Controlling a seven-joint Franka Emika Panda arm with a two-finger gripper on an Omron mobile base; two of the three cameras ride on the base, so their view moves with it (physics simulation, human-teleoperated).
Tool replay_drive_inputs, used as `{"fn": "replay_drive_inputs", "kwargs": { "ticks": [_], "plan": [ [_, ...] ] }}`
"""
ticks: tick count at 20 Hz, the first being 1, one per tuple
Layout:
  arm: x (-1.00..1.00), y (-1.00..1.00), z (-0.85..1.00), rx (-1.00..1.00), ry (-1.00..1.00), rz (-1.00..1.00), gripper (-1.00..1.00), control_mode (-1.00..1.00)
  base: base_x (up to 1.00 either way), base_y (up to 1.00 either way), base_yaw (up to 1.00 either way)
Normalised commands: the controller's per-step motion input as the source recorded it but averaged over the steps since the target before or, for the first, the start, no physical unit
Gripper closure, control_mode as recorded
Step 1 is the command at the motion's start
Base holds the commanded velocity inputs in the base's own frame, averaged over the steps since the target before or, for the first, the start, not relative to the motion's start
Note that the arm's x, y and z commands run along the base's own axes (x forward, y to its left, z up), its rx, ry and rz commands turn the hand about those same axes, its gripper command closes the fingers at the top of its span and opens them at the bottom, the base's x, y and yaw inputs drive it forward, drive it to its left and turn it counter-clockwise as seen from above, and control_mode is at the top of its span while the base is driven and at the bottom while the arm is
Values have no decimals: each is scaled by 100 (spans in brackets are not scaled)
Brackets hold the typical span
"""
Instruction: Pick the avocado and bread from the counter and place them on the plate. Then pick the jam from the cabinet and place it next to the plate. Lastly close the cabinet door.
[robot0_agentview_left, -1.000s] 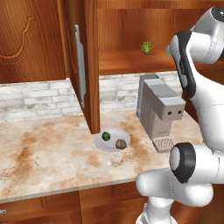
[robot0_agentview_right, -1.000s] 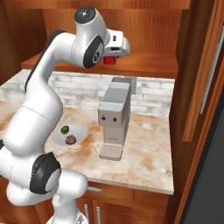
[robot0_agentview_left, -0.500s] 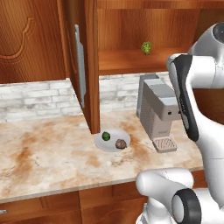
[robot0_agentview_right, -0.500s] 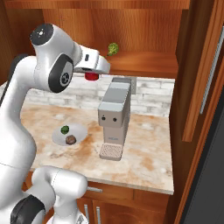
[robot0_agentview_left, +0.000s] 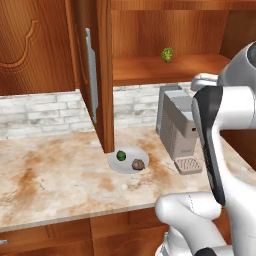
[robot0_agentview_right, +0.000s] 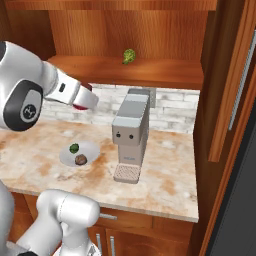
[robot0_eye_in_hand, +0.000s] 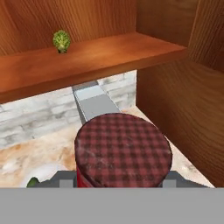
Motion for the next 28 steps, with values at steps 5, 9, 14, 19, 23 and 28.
{"fn": "replay_drive_inputs", "kwargs": {
  "ticks": [5, 9, 14, 19, 23, 28],
  "plan": [
    [-43, 41, -10, 3, 6, -15, 100, -100, 0, 0, 0],
    [-30, 45, -18, 0, 8, -10, 100, -100, 0, 0, 0],
    [-23, 39, -34, 0, 10, -7, 100, -100, 0, 0, 0],
    [-23, 19, -51, 1, 6, 0, 100, -100, 0, 0, 0],
    [-16, 13, -58, 0, 3, 0, 100, -100, 0, 0, 0],
    [-5, 11, -59, 0, 0, 0, 100, -100, 0, 0, 0]
  ]
}}
